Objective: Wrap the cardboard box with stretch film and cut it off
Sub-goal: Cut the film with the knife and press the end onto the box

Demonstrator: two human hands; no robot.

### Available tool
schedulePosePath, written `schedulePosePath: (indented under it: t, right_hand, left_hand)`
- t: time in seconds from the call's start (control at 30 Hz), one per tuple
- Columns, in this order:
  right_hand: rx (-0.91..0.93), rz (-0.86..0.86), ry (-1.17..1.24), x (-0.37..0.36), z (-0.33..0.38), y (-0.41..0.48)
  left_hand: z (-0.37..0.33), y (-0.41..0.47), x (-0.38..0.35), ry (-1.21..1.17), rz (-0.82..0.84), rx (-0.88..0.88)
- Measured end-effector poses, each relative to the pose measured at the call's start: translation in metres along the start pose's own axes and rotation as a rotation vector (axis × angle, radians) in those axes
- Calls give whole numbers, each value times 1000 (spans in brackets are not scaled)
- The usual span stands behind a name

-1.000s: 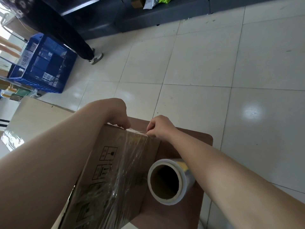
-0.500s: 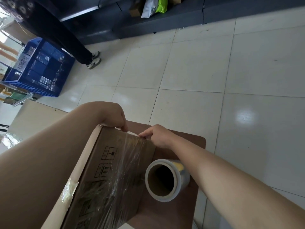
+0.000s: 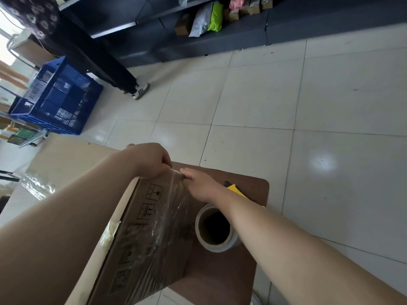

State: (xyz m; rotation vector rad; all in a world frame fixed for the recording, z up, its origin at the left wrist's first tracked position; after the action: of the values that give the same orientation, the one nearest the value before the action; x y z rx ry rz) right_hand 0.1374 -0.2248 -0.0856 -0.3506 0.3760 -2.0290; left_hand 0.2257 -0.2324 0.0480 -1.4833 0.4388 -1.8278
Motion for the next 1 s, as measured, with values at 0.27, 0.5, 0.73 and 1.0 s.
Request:
schedulePosePath:
  t: [0.27, 0.5, 0.73, 1.0]
  right_hand:
    - [88, -220, 247, -40, 20, -34]
    - [111, -315, 432, -89, 19, -50]
    - [66, -519, 469, -60, 36, -37]
    - [-81, -393, 255, -30, 34, -39]
  left_hand:
    - [4, -31, 0, 36, -180, -37]
    - [12, -45, -10, 83, -294, -144]
    - [11, -65, -17, 122, -358, -238]
    - [12, -54, -12, 66, -361, -203]
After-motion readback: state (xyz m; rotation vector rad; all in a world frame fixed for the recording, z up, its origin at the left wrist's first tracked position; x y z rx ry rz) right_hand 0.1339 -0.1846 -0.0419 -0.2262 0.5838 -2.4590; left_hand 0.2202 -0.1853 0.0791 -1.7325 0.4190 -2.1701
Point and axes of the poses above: each hand's wrist, its own y-axis towards the middle knuckle, its own x-axis out of the back of the hand, z = x × y, the point moved 4 cm from there along y, towards the middle knuckle, and after that the axes turned 4 degrees about -x, right-handed, at the moved point
